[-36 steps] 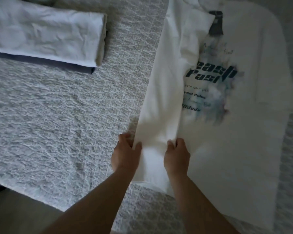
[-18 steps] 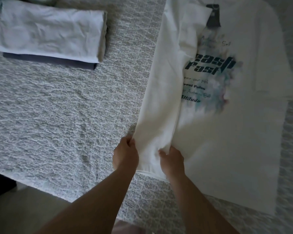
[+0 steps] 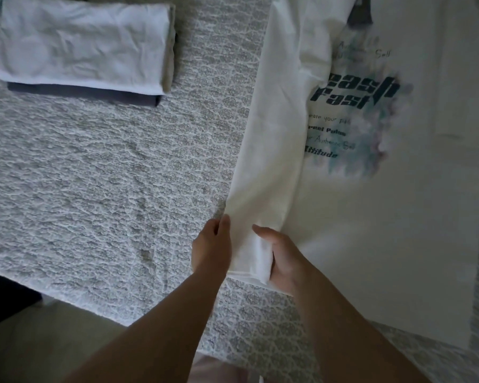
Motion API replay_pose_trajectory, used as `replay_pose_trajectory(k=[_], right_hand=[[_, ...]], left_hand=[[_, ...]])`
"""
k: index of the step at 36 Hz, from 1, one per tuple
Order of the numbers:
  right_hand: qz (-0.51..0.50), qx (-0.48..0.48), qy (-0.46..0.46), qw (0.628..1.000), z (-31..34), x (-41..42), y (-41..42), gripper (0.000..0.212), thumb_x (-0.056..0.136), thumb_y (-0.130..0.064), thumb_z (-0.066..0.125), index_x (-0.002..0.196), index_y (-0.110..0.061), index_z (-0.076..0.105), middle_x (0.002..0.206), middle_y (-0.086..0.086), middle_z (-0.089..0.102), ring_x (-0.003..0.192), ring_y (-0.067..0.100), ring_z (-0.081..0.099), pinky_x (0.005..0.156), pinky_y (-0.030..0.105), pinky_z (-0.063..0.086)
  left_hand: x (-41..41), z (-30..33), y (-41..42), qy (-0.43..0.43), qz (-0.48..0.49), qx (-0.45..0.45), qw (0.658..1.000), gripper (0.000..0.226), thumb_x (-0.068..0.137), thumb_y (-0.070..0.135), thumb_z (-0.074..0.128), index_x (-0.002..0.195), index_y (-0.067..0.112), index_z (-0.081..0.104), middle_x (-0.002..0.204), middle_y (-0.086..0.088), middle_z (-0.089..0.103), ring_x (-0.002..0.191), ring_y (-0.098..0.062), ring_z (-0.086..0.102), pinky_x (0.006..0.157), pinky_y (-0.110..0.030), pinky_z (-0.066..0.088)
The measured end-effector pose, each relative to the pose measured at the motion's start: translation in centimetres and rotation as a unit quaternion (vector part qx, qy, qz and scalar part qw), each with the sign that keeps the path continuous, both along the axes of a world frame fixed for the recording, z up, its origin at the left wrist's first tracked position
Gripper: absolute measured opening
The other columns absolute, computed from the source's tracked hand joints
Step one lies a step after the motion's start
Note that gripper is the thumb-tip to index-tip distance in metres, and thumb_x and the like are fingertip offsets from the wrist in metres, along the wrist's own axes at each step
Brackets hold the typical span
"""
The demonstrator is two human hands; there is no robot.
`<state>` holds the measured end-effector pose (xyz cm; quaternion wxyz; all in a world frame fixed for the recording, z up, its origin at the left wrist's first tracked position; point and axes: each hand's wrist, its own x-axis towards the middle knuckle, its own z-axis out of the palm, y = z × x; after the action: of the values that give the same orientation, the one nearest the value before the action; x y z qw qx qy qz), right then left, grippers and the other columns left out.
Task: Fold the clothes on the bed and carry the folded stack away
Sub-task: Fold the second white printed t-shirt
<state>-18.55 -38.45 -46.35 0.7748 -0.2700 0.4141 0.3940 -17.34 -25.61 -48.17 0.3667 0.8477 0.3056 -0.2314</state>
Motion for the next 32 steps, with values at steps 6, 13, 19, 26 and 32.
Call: replay_pose_trajectory(k=[6, 13, 19, 26, 32], right_hand=[[0.015, -0.043, -0.005, 0.999, 0.3, 0.7, 1.0, 0.042, 0.083, -0.004, 0.06, 0.124, -0.003, 0.055, 0.12, 0.018, 0.063, 0.112, 0.033, 0.059, 0.101, 0.048, 0.044], [0.153, -0.167, 0.0, 0.974, -0.3, 0.3, 1.4, 0.042, 0.084, -0.022, 0.068, 0.118, -0.002, 0.054, 0.109, 0.01, 0.066, 0.096, 0.029, 0.064, 0.084, 0.04, 0.053], [0.273, -0.441, -0.073, 0.852, -1.6, -2.1, 0.3, 0.041, 0.088, -0.035, 0.061, 0.111, -0.002, 0.065, 0.089, 0.006, 0.063, 0.081, 0.023, 0.061, 0.068, 0.028, 0.047], [0.4, -0.495, -0.072, 0.768, -0.3, -4.6, -1.3, 0.038, 0.088, -0.042, 0.048, 0.09, -0.012, 0.072, 0.071, 0.005, 0.072, 0.067, 0.022, 0.07, 0.068, 0.03, 0.057], [0.469, -0.625, -0.151, 0.606, 1.1, -5.8, -5.0, 0.024, 0.091, -0.036, 0.046, 0.099, -0.022, 0.064, 0.097, 0.0, 0.066, 0.092, 0.023, 0.063, 0.073, 0.027, 0.044]], left_hand=[[1.3, 0.7, 0.8, 0.057, 0.008, -0.037, 0.998, 0.047, 0.097, 0.055, 0.032, 0.095, 0.025, 0.067, 0.095, -0.007, 0.067, 0.083, -0.023, 0.06, 0.074, -0.03, 0.045], [1.2, 0.4, 1.6, 0.08, -0.083, -0.063, 0.991, 0.035, 0.093, 0.044, 0.052, 0.108, 0.017, 0.068, 0.081, 0.002, 0.066, 0.074, -0.014, 0.061, 0.063, -0.025, 0.046], [0.6, -0.3, 1.0, 0.037, -0.108, 0.014, 0.993, 0.029, 0.096, 0.034, 0.051, 0.114, 0.016, 0.064, 0.08, 0.005, 0.058, 0.069, -0.011, 0.052, 0.066, -0.024, 0.038], [-0.1, 0.1, 0.1, 0.023, -0.136, 0.104, 0.985, 0.03, 0.097, 0.04, 0.047, 0.126, 0.033, 0.052, 0.095, -0.004, 0.069, 0.075, -0.023, 0.058, 0.065, -0.029, 0.043], [0.4, 0.9, -3.2, -0.082, -0.247, 0.277, 0.925, 0.063, 0.082, 0.015, 0.062, 0.137, 0.022, 0.032, 0.134, -0.008, 0.034, 0.119, -0.025, 0.036, 0.095, -0.038, 0.037]])
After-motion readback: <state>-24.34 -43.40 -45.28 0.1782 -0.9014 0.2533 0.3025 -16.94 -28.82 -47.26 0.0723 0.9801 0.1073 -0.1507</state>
